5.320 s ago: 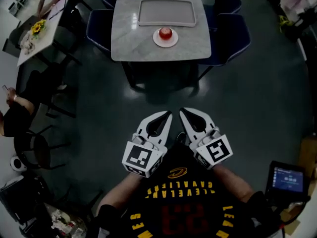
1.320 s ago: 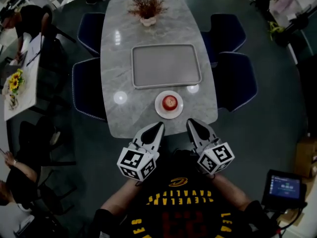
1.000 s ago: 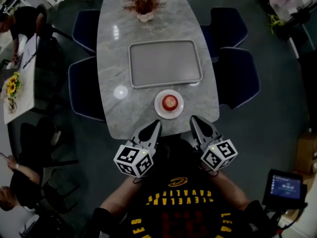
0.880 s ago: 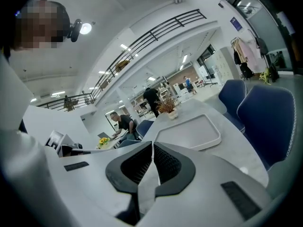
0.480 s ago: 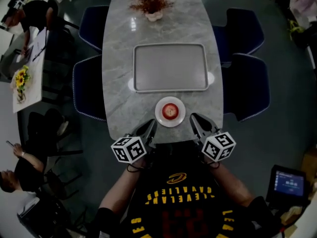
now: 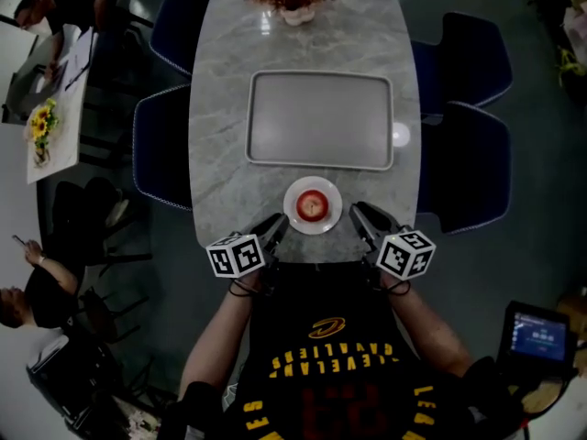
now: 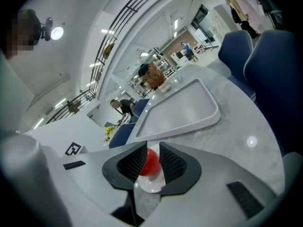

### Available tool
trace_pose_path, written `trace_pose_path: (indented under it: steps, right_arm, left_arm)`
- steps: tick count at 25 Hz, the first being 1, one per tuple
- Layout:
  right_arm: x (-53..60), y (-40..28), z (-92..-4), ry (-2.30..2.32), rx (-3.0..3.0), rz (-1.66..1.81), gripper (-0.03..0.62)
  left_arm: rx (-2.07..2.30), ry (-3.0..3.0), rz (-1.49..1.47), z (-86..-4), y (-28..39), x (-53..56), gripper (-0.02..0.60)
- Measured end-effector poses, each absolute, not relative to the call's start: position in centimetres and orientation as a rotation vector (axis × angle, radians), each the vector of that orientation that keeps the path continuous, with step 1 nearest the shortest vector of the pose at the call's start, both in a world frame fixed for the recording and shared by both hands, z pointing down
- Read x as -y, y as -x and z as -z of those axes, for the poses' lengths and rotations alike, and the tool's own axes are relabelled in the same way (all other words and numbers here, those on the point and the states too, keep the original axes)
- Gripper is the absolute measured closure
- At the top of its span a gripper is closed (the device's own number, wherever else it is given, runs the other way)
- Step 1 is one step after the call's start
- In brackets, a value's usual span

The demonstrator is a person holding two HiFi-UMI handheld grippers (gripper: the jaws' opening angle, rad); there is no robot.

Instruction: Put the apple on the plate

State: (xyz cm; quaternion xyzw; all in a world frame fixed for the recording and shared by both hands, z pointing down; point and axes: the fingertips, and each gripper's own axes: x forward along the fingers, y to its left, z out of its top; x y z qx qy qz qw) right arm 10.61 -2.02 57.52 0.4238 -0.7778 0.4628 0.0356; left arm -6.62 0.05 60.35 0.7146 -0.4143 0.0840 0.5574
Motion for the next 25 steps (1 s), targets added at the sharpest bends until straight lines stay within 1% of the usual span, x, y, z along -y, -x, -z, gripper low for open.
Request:
trace_pose_path:
  steps: [2, 12, 25]
  right_arm:
    - [1.3, -10.3, -58.5, -1.289, 2.344, -1.468, 0.528]
    - [0.4, -10.0, -63.4, -1.301, 2.142, -1.652, 0.53]
    - [0.3, -9.4, -65.7, -1.319, 2.003, -1.681, 0.53]
  left_arm:
    - [0.954, -1.662, -0.217, -61.0, 7.0, -0.8, 0.495]
    - [0.901, -1.511, -0.238, -64.8, 6.9, -1.5, 0.495]
    - [0.86, -1.488, -0.273, -65.9, 6.2, -0.2, 0.496]
